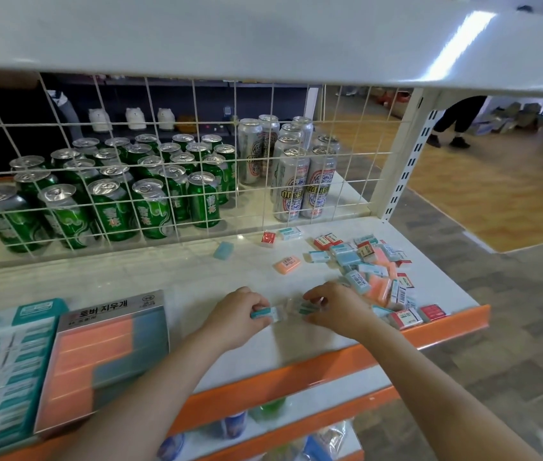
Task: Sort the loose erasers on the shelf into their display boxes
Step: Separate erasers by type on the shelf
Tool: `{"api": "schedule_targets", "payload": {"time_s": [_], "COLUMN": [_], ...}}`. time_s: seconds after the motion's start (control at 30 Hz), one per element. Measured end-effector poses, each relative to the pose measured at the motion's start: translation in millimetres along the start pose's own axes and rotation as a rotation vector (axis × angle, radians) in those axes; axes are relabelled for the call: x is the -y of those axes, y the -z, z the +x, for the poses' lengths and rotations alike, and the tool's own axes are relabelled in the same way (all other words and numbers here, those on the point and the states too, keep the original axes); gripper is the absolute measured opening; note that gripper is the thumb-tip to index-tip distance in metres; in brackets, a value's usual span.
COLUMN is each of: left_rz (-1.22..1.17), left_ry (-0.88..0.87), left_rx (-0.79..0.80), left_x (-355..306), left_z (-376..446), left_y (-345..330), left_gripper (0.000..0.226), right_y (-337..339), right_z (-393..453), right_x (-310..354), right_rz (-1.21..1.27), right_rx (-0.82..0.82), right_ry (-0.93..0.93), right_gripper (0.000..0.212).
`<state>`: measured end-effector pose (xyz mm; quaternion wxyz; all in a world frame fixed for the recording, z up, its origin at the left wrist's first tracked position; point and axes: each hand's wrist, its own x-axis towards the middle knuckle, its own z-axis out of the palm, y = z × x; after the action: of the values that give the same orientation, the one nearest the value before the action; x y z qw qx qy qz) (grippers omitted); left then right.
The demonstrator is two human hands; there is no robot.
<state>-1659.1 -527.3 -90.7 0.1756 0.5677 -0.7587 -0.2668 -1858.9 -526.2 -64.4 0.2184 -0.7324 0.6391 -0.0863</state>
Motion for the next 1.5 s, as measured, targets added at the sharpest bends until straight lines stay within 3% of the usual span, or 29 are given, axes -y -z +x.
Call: {"api": "schedule_targets", "payload": {"time_s": [0.33,0.53,0.7,0.77,1.07,1.23,1.37,1.5], "left_rz": [0.044,0.042,0.124,0.168,0.083,-0.182,-0.26,-0.276], "left_ry": [0.063,0.09,0.019,0.018,0.063,0.128,0.154,0.197], "left_rx": [0.014,-0.008,0.071,0.086,-0.16,-0.265,-0.296,-0.315], "left_x": [5.7,12.6,6.6,1.1,-19.4,-12.5,-1.9,5.0], "left_z": [-5.8,-11.4,-9.1,-5.6,0.8,-3.5,-10.8,-17.2], "left_y": [8.6,14.7,15.1,14.9,28.2,26.3,17.6,12.8], "left_gripper": [0.023,0.017,0.045,0.043,0.007,0.013,0.018,0.013], "right_y": [-9.0,-6.6,-2.5,0.4,5.6,6.6,8.1,6.5], "right_z": [7.7,8.7,6.4,4.8,-3.8,-11.4,-17.1,-20.0], "right_x": [21.1,28.8,28.1,25.9,17.1,16.7,15.1,10.3], "right_rz": [-0.029,-0.014,-0.001,0.026,0.078,0.087,0.007,-0.038], "right_rx": [0.057,0.075,0.073,0.078,0.064,0.115,0.18,0.109], "right_ry": [0.079,-0.009,-0.03,-0.033,-0.062,-0.075,-0.055,-0.109], "right_gripper": [0.042,0.026,0.027,0.029,0.03,0.044,0.059,0.056]}}
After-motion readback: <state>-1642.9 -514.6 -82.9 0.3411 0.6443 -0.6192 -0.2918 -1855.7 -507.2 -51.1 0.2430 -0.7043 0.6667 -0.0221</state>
